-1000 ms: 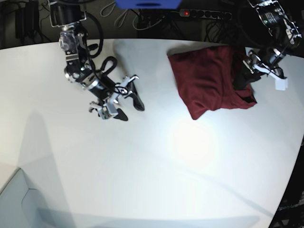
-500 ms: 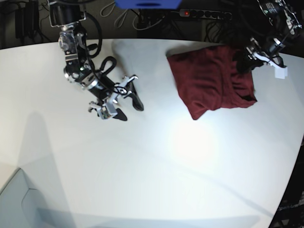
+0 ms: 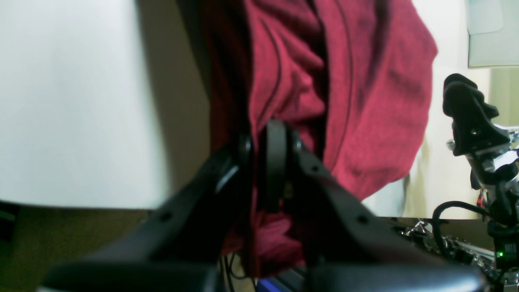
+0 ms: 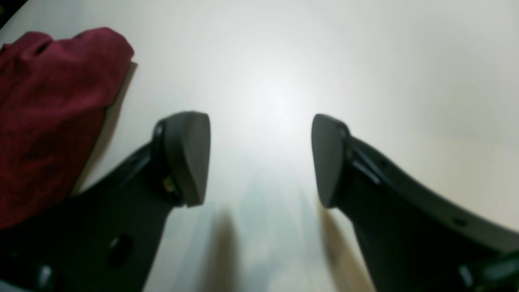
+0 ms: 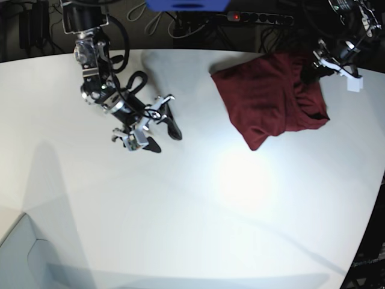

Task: Layout the t-shirt on the table in an organized manner, then fold the t-shirt properly
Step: 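Pull the bundle's corner with the left gripper to straighten the fold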

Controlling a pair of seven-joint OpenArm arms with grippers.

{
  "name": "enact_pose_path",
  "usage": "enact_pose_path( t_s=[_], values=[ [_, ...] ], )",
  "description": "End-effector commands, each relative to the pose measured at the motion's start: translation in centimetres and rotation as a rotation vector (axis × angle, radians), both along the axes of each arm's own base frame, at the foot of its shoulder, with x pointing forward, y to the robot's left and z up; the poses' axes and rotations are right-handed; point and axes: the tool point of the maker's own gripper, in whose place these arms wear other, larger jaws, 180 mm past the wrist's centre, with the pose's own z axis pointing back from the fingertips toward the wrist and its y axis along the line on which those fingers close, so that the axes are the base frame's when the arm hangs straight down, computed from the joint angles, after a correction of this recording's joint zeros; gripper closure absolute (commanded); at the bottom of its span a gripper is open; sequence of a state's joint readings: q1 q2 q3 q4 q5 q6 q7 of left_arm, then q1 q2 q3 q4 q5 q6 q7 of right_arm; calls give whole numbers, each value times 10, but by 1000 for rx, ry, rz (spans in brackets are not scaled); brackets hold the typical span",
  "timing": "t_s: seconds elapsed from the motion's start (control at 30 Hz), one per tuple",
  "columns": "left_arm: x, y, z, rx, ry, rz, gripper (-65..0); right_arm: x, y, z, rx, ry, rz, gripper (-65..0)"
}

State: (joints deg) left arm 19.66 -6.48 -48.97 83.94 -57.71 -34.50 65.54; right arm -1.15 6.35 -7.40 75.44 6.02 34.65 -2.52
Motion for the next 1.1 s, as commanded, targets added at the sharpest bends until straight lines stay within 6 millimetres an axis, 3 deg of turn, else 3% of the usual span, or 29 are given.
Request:
enact_pose_path(
  t_s=[0.0,0.07,0.17,0.37,0.5,0.6,0.87,1.07],
  values=[
    [3,5,7,8,-25,3,-1,9,1,17,33,-53,-3,-390],
    [3,5,7,9,-24,4,-12,9,1,17,33,-53,-3,-390],
    [-2,6,8,15,-20,4,-100,9,1,17,33,-53,-3,-390],
    [-3,4,8,15,-24,-5,-444,9,1,17,33,-53,-3,-390],
    [-8,13,9,22,-25,29,-572,8,1,17,33,-51,-1,-390],
    [-7,24,13,35,-39,64,-590,7,2,16,33,-50,2,-390],
    [15,26,22,38,-82,65,-590,3,3,13,35,-40,3,-390],
    [22,29,13,96,-41,49,-590,4,3,13,33,-42,3,-390]
  ],
)
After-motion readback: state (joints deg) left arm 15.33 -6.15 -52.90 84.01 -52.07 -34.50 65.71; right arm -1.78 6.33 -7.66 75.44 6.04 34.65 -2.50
